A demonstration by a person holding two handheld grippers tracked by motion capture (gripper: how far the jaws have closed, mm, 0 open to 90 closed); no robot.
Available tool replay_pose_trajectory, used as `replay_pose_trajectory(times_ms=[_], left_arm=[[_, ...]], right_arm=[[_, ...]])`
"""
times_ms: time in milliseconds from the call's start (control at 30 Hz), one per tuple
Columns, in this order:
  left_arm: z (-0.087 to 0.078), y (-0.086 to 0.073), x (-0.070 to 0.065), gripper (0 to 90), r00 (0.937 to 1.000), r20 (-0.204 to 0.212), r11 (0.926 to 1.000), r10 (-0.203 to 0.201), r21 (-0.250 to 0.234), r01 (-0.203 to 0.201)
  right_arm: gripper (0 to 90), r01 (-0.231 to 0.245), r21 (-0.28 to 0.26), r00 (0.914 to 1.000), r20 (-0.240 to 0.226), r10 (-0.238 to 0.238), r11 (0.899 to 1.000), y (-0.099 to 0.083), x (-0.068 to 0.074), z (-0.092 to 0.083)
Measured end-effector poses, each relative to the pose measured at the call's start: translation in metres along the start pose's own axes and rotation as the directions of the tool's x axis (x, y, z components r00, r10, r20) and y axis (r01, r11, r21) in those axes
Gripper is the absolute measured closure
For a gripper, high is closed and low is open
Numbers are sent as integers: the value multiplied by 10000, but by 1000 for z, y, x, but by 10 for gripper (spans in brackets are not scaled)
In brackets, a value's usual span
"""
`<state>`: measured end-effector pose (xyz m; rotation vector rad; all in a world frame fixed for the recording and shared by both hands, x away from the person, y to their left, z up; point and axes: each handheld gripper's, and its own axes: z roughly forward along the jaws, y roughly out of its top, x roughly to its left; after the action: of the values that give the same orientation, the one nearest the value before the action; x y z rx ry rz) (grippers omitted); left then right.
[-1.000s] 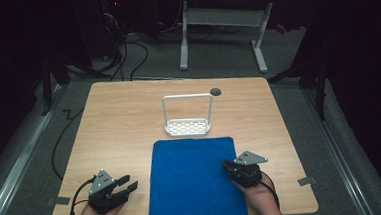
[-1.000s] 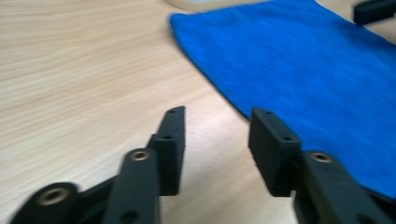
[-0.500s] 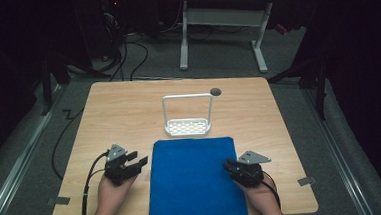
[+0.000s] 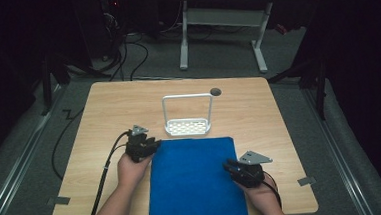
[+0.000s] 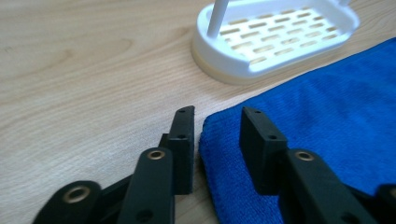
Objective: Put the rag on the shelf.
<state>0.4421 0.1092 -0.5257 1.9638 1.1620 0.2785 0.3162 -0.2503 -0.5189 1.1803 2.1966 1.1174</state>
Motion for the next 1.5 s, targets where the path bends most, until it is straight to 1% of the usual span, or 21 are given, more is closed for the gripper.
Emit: replay_pose_trajectory(times_ms=[67,200,367,467,533,633,767,800,833,867,900,1000,1033,1067,1100,1167,1200,1233,1267,1433,1500], left_arm=[[5,-2,-2,718,9998,-210,9996,16,293,-10],[2,-8,-6,870,9997,-260,9998,33,213,-28],[-11,-26,-15,876,9982,-234,9985,547,-34,-547],[-12,-28,-15,876,9981,-251,9984,561,-94,-564],[-11,-27,-13,873,9991,-173,9992,392,-100,-394],[-11,-26,-8,871,10000,79,9999,43,-127,-42],[-11,-27,-11,867,9994,6,9993,358,-79,-358],[-11,-27,-11,866,9992,-19,9992,405,-72,-405],[-11,-27,-11,866,9993,1,9993,376,-71,-376],[-11,-27,-11,866,9994,25,9994,343,-70,-343],[-11,-27,-10,866,9996,77,9996,277,-85,-277],[-11,-27,-10,865,9996,101,9996,274,-84,-273],[-11,-27,-10,866,9996,104,9996,279,-88,-278],[-11,-27,-10,866,9995,105,9996,286,-91,-285],[-11,-27,-10,866,9995,117,9996,278,-84,-277],[-11,-27,-9,865,9996,175,9997,224,-69,-223],[-11,-27,-9,865,9996,194,9998,200,-77,-199],[-11,-27,-9,865,9996,204,9998,208,-77,-206],[-11,-27,-9,866,9996,204,9998,208,-77,-206],[-11,-27,-9,867,9995,287,9999,139,-88,-137],[-11,-27,-9,867,9995,284,9998,165,-88,-163]], right_arm=[[710,1,-9,10000,-81,-1,10000,0,0,0],[697,58,-19,9998,-168,-59,10000,0,1,0],[680,20,-52,9997,-250,-22,10000,-1,0,0],[658,68,-60,9997,-235,-70,10000,-1,0,0],[622,62,-157,9999,-147,-64,9999,0,0,-2],[565,-31,-318,9997,262,39,9995,2,-3,-3],[536,-469,-397,9961,731,497,9981,9,-13,0],[533,-556,-374,9948,830,585,9978,12,-17,3],[529,-646,-112,9918,1098,654,9978,18,-26,13],[529,-646,-112,9918,1098,654,9978,18,-26,13],[525,-877,-38,9890,1195,875,9961,22,-32,19],[520,-1468,460,9788,1513,1383,9881,34,-51,41],[514,-1525,765,9768,1633,1385,9853,40,-56,55],[514,-1525,765,9768,1633,1385,9853,40,-56,55],[507,-1574,1105,9767,1640,1382,9813,43,-59,67],[504,-1545,1181,9771,1652,1340,9809,44,-60,71],[510,-1397,1148,9778,1728,1187,9835,44,-59,73],[571,-1243,1189,9792,1751,1025,9851,45,-56,75],[571,-1243,1189,9792,1751,1025,9851,45,-56,75],[801,-987,1359,9856,1501,780,9858,48,-49,75],[859,-983,1382,9873,1374,793,9855,48,-48,75]])
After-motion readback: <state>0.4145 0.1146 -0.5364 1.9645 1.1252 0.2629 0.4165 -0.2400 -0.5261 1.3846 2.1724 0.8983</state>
